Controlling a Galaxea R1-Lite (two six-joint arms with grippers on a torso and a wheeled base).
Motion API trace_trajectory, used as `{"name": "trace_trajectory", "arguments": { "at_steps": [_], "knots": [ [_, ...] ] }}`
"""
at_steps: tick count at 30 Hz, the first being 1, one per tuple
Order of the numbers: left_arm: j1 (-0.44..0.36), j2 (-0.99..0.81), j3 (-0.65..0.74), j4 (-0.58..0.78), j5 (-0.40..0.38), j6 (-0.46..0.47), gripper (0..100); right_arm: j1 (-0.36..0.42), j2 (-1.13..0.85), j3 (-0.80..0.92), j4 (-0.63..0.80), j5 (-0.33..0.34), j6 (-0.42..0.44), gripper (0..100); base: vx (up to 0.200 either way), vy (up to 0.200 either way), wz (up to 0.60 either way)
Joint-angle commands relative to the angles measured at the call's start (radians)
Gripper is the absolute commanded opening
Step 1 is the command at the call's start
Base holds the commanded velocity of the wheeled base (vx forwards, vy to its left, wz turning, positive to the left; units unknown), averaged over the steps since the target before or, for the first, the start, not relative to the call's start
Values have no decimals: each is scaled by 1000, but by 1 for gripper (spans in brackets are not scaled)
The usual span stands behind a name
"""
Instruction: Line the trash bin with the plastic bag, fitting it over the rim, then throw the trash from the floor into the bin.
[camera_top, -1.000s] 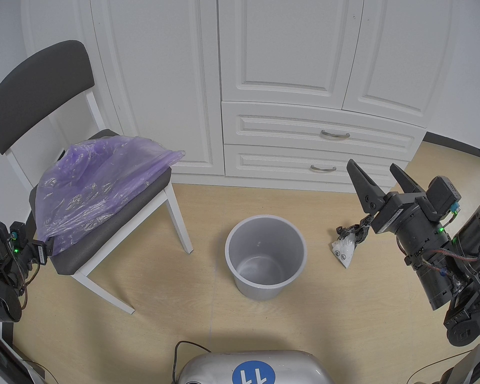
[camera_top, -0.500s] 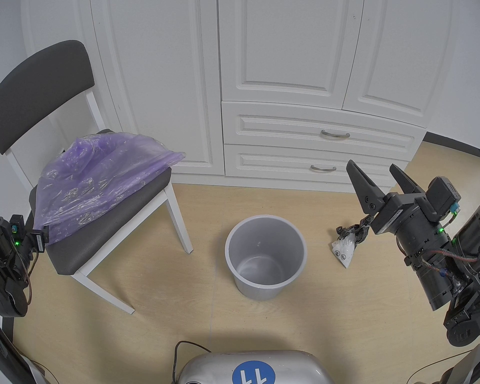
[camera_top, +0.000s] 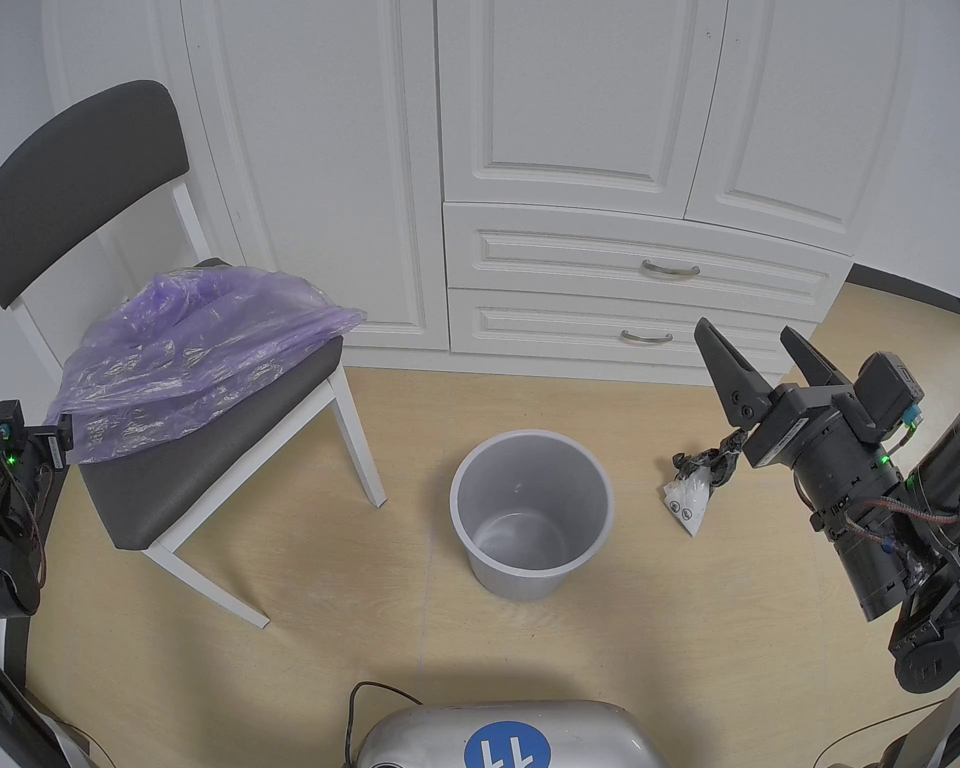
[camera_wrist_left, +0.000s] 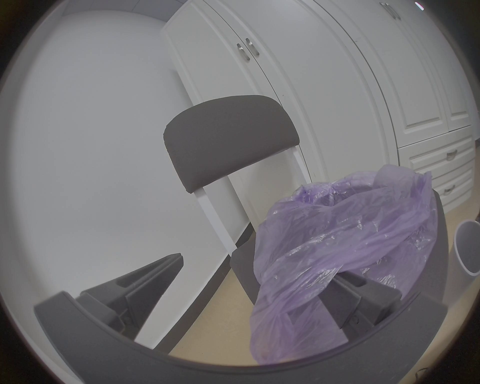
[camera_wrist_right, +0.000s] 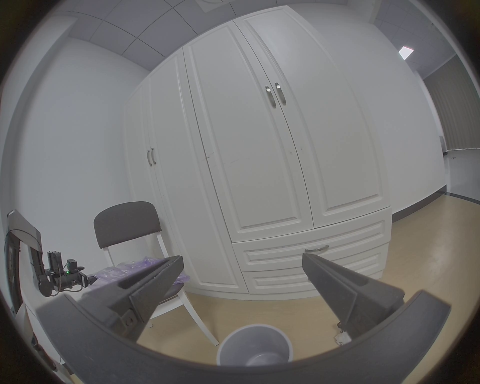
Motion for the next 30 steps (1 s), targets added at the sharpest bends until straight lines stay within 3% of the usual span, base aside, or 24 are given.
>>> {"name": "trace_trajectory", "arguments": {
  "at_steps": [1, 9, 10, 22, 27, 30],
  "knots": [
    [1, -24, -2, -1, 0, -2, 100, 1, -3, 0, -18, -1, 0, 100, 0, 0, 0],
    [1, -24, -2, -1, 0, 3, 100, 5, -3, 0, -18, -1, 0, 100, 0, 0, 0],
    [1, -25, -2, -1, 0, 3, 0, 5, -3, 0, -18, -1, -2, 100, 0, 0, 0],
    [-27, -40, 3, -1, 1, 9, 0, 5, -6, 0, -18, 1, -19, 100, 0, 0, 0],
    [-146, -171, 35, 0, -2, -2, 0, -4, -52, 0, -18, -4, -55, 100, 0, 0, 0],
    [-175, -271, 47, 13, -18, -3, 0, -24, -108, -45, -18, -1, -108, 100, 0, 0, 0]
  ]
}}
